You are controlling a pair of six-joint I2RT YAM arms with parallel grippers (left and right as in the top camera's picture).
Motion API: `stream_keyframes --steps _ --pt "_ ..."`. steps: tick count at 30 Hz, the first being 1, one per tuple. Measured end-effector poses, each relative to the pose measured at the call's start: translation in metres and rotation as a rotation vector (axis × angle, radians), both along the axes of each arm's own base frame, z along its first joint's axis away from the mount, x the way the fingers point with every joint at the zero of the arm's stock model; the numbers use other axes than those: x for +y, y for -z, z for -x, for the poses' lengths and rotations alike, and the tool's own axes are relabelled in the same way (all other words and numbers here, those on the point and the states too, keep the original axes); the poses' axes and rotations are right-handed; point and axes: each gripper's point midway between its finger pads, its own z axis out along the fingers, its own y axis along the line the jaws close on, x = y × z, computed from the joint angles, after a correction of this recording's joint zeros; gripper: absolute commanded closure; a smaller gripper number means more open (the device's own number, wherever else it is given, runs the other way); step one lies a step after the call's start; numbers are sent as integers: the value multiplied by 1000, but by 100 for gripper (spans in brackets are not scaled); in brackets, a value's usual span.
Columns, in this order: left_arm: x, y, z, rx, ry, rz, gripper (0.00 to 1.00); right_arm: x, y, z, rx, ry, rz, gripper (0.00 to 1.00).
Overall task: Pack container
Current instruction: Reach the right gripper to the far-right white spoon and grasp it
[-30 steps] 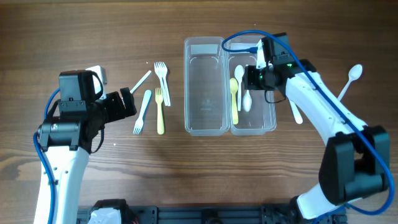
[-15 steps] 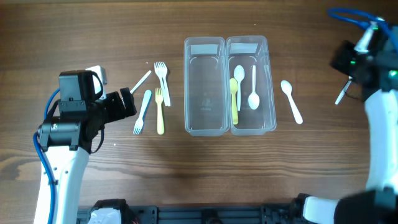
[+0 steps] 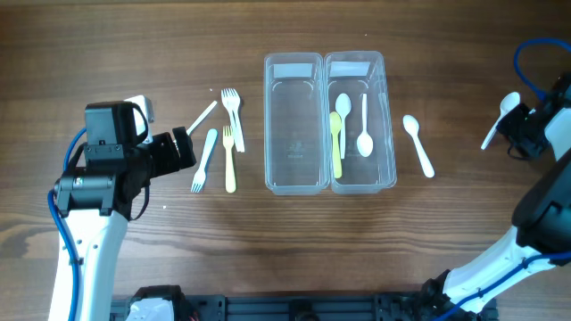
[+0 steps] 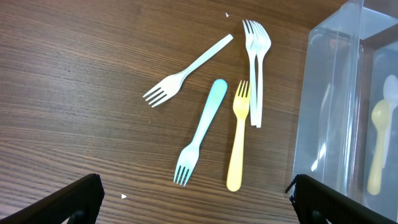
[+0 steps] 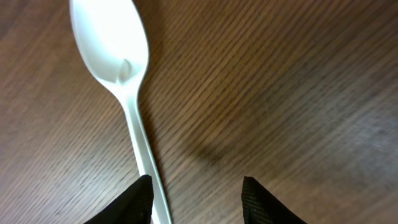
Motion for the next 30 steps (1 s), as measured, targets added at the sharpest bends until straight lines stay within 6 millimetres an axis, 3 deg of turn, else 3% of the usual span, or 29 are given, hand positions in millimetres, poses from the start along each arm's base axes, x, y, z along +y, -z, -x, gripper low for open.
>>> stream_keyframes --steps 3,12,19,25,27,30 --pt "0 0 0 0 0 0 0 1 7 -1 7 -3 -9 50" --pt "0 0 0 0 0 0 0 1 3 -15 -47 -16 9 52" --pt "0 0 0 0 0 0 0 28 0 -29 -38 -81 -11 52" --pt "0 0 0 0 0 0 0 13 -47 -58 -110 -89 34 53" --pt "0 0 0 0 0 0 0 11 -53 -62 -109 -91 35 53" --pt "0 0 0 0 0 0 0 12 -29 -60 -43 -91 -4 53"
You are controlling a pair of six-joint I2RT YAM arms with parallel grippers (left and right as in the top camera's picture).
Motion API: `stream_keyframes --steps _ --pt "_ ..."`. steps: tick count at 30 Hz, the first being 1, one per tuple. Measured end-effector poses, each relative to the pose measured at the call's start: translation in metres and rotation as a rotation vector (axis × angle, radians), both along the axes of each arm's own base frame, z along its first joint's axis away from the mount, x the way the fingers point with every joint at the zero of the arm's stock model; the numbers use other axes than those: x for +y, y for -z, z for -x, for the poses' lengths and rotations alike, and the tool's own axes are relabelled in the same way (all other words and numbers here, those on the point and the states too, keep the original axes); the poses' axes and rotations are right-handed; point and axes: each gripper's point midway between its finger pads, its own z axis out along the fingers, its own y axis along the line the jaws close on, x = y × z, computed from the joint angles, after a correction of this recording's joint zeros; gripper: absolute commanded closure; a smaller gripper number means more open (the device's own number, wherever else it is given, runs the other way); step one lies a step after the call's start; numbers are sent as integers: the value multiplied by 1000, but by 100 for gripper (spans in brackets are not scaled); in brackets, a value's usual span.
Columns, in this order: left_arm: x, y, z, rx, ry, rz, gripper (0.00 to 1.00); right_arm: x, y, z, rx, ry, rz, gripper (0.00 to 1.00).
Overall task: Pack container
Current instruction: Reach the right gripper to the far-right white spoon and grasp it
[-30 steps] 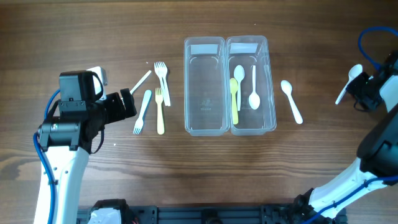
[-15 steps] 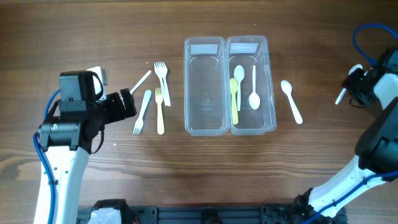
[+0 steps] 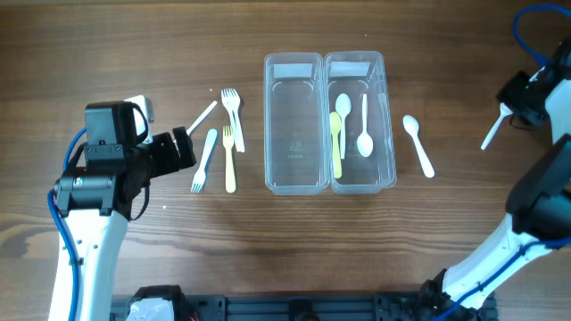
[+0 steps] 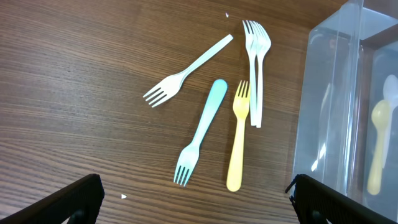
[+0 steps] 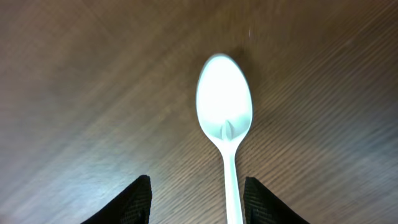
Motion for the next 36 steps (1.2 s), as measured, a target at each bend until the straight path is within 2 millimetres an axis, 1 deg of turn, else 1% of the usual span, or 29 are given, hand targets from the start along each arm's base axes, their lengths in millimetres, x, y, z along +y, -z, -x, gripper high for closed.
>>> stream_keyframes --steps 2,3,4,6,9,11,14,17,20,24,26,30,31,36 --pt "0 0 0 0 0 0 0 4 28 7 62 0 -33 53" --pt "0 0 0 0 0 0 0 5 38 9 83 0 -45 53" --pt "0 0 0 0 0 0 0 5 42 9 90 -4 -46 53" --pt "0 0 0 0 0 0 0 4 40 7 85 -4 -45 53" --pt "0 0 0 0 0 0 0 5 43 10 99 -3 -49 60" --pt "0 0 0 0 0 0 0 5 44 13 112 0 -46 59" --pt "0 0 0 0 0 0 0 6 46 23 159 7 -47 59" --pt "0 0 0 0 0 0 0 10 48 38 225 28 -62 59" --pt "0 0 0 0 0 0 0 11 48 45 255 41 -66 60" --pt "0 0 0 0 0 0 0 10 48 47 263 51 -61 67" --pt "0 0 0 0 0 0 0 9 48 46 257 55 -57 78" --pt "0 2 2 12 0 0 0 7 48 46 256 67 -51 90" --pt "0 2 2 12 0 0 0 7 48 46 256 68 -50 92" --pt "0 2 3 12 0 0 0 9 48 50 272 67 -56 96"
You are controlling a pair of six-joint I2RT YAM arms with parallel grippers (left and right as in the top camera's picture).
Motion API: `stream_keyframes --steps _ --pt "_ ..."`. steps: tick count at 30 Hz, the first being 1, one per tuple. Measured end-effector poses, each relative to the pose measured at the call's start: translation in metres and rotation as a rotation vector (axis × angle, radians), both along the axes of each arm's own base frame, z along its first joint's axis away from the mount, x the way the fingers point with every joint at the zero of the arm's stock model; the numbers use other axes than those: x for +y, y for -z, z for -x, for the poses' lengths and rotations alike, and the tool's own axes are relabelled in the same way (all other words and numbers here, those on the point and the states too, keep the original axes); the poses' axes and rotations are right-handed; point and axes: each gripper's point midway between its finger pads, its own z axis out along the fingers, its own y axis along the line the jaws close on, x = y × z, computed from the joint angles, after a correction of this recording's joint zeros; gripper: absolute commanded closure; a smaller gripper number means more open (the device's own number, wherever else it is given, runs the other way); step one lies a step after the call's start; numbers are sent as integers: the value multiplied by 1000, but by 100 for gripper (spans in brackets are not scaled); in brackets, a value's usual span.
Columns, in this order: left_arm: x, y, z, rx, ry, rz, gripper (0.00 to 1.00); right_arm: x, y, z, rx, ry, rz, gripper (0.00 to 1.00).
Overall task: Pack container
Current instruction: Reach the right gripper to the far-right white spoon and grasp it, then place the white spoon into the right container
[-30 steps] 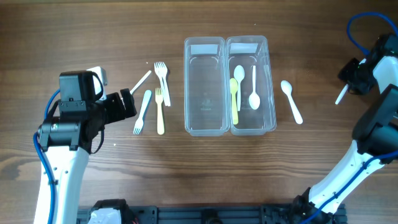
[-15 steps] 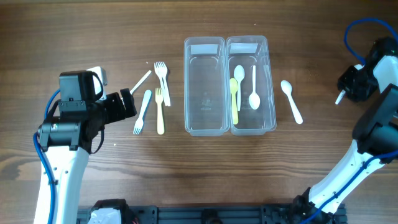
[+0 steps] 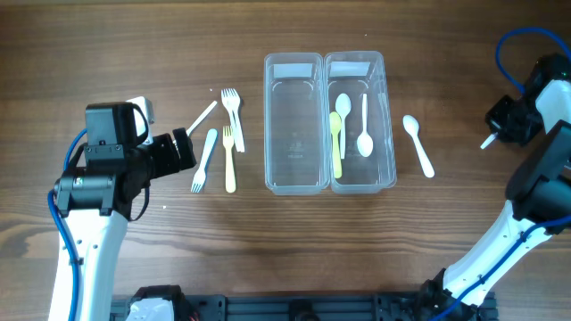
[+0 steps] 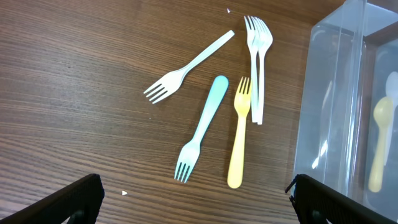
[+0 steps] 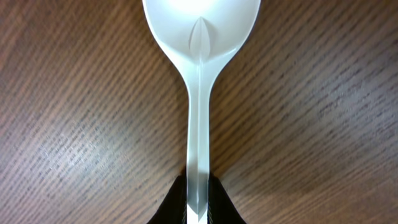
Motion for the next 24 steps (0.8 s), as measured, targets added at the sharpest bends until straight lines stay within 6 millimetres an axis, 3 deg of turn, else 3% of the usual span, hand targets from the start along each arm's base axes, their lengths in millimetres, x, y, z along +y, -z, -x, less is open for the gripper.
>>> stream_keyframes --steps 6,8,11,13,14,17,19,21,24 --pt "0 0 0 2 0 0 0 18 -6 4 -1 -31 -80 95" --pt "0 0 0 2 0 0 0 30 -36 -6 -64 -81 -67 96" --pt "0 0 0 2 0 0 0 69 -123 -30 -249 -209 16 94" --pt "0 0 0 -2 0 0 0 122 -198 -39 -422 -347 67 94" --pt "0 0 -1 -3 0 0 0 149 -224 -39 -487 -414 78 94" --pt "0 -1 -2 -10 0 0 0 224 -275 -30 -617 -596 72 95" --pt "0 -1 -2 -10 0 0 0 264 -281 -25 -637 -698 51 96" --pt "0 -1 -2 -10 0 0 0 290 -267 -25 -605 -760 24 95" --pt "0 -1 -2 -10 0 0 0 331 -199 -21 -453 -857 -34 96"
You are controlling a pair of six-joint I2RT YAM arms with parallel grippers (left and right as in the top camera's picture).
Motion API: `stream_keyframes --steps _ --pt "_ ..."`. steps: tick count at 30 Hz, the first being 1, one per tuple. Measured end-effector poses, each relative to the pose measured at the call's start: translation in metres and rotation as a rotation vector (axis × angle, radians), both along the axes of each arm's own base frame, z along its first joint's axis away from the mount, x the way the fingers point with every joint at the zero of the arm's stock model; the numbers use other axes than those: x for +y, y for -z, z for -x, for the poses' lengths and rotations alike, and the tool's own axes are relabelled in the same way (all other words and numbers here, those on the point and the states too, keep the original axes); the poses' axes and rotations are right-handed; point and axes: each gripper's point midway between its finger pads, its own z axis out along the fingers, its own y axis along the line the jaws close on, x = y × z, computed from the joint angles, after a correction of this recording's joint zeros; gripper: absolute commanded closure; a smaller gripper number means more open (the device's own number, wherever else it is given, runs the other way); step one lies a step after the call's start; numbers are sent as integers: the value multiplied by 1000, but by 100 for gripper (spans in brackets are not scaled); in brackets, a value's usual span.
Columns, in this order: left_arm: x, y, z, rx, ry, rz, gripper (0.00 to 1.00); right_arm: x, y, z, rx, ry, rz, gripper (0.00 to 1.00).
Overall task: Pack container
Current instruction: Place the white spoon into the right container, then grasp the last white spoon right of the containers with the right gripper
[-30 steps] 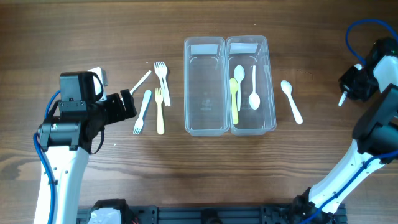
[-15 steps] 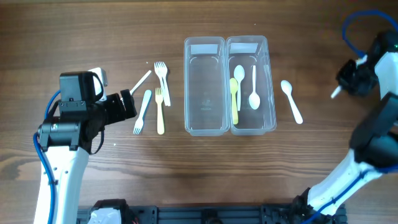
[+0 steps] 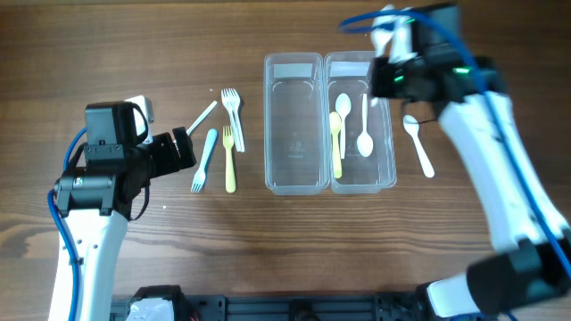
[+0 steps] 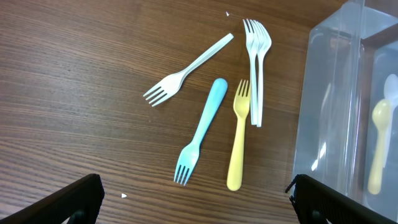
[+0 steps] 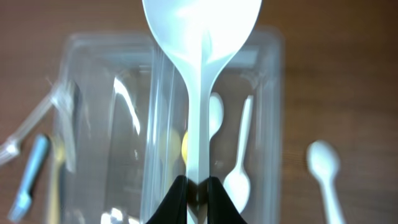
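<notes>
Two clear containers stand side by side: the left one (image 3: 267,125) is empty, the right one (image 3: 391,134) holds two white spoons and a yellow-green spoon (image 3: 335,134). My right gripper (image 5: 198,186) is shut on the handle of a white spoon (image 5: 200,37) and hangs above the far end of the right container (image 5: 273,124). Another white spoon (image 3: 417,143) lies on the table right of the containers. My left gripper (image 4: 196,199) stands open, short of the forks and touching none of them.
Left of the containers lie a blue fork (image 4: 202,130), a yellow fork (image 4: 237,134), a slanted white fork (image 4: 186,70) and two stacked white forks (image 4: 255,68). The left container's wall (image 4: 336,106) rises at the right of the left wrist view.
My right gripper, shut on the white spoon, was low over the table at the far right edge. It now holds the spoon above the containers. The left arm and forks are unchanged.
At first my right gripper was open beside a white spoon lying at the table's far right. A second later the spoon lay centred between the open fingers. Then the gripper was shut on its handle, and now it holds the spoon over the containers. The left arm stayed still.
</notes>
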Motion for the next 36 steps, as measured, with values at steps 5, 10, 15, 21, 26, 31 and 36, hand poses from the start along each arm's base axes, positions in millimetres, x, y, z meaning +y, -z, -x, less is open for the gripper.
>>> stream_keyframes --steps 5,10,15,21,26,31,36 --pt "0 0 0 0 0 0 0 22 88 16 209 -48 55 68" --pt "0 0 0 0 0 0 0 25 92 15 208 -62 63 48" --pt "0 0 0 0 0 0 0 -11 16 -7 -4 24 26 44" --pt "0 0 0 0 0 0 0 -127 -42 0 -109 278 47 44" --pt "0 0 0 0 0 0 0 -174 16 17 54 328 103 41" --pt "0 0 0 0 0 0 0 -173 82 28 230 224 142 40" --pt "0 0 0 0 0 0 0 -167 121 33 342 140 129 50"
